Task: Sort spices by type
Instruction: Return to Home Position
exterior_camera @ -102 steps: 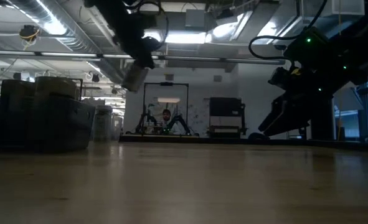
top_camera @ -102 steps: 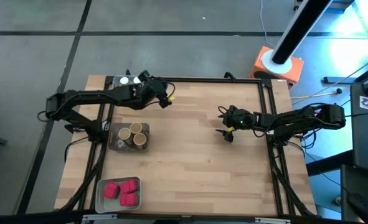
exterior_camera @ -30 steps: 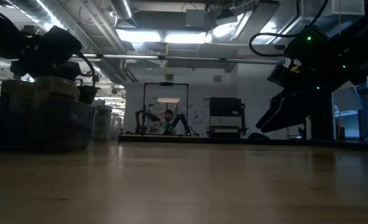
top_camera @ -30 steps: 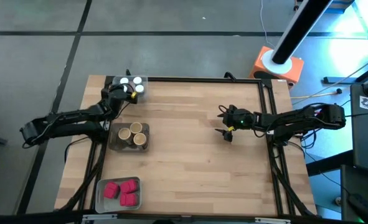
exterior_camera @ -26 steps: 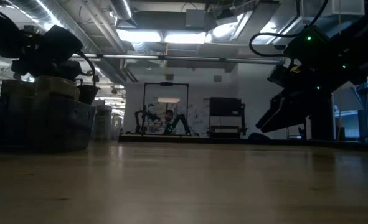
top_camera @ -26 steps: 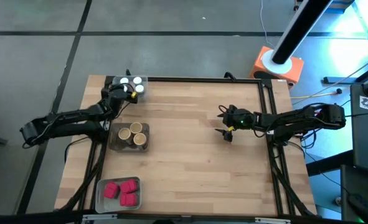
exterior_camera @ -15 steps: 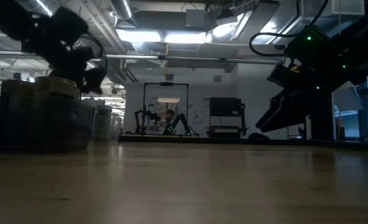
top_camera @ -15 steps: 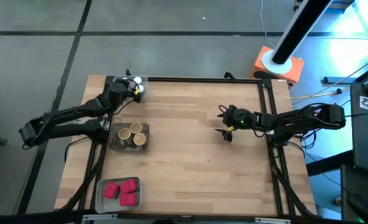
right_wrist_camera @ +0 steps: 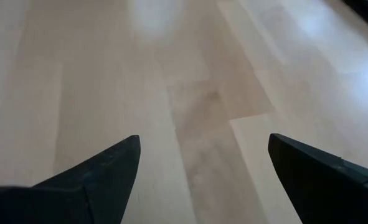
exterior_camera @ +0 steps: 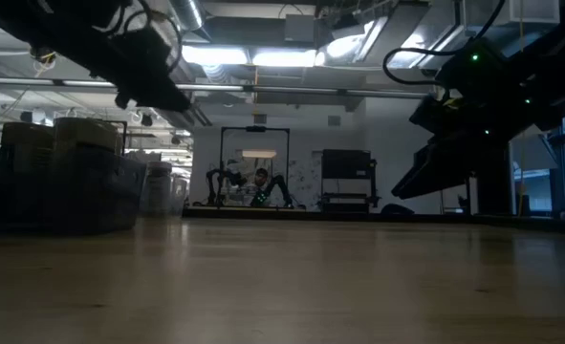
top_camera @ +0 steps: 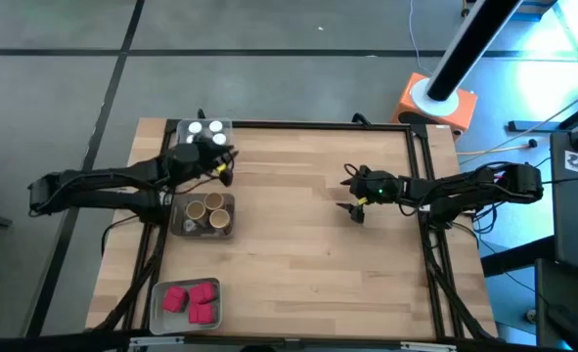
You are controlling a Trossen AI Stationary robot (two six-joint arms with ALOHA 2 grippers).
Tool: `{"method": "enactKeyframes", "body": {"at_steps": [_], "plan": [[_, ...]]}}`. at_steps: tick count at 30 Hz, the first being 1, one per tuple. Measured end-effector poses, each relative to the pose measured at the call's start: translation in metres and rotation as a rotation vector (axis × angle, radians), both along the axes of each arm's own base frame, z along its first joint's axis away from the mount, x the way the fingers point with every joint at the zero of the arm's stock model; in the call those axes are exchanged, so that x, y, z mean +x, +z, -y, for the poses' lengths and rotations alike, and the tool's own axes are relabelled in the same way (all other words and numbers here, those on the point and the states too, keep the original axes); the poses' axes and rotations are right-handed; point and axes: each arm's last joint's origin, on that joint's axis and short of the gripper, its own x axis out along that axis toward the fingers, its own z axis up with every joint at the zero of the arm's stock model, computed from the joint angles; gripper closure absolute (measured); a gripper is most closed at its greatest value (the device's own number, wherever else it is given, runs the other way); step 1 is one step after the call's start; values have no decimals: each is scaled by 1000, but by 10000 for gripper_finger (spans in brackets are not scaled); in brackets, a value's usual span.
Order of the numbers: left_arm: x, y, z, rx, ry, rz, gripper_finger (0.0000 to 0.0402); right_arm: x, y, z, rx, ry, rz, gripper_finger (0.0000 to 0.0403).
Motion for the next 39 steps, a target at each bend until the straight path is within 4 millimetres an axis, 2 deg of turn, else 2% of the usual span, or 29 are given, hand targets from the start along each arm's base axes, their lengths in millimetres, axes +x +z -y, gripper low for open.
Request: {"method": "enactKeyframes", "body": {"at_steps": [6, 10, 17, 24, 31, 34, 39], "plan": [[8, 1, 25, 30, -170, -20, 379, 3, 4, 1, -24, 2, 47, 52], [7, -5, 41, 49, -368, -48, 398, 8, 13, 0, -34, 60, 95, 78], [-15, -12, 52, 52, -452, 34, 400, 7, 27, 9, -24, 112, 136, 188], [-40, -24, 54, 55, -448, 151, 400, -8, 33, 37, 57, 116, 171, 310], [-52, -39, 55, 43, -441, 201, 400, -23, 39, 60, 128, 105, 244, 392], [-55, -46, 55, 26, -437, 209, 399, -29, 43, 66, 132, 76, 260, 397], [-60, -54, 55, 31, -436, 236, 400, -38, 48, 71, 143, 80, 290, 381]]}}
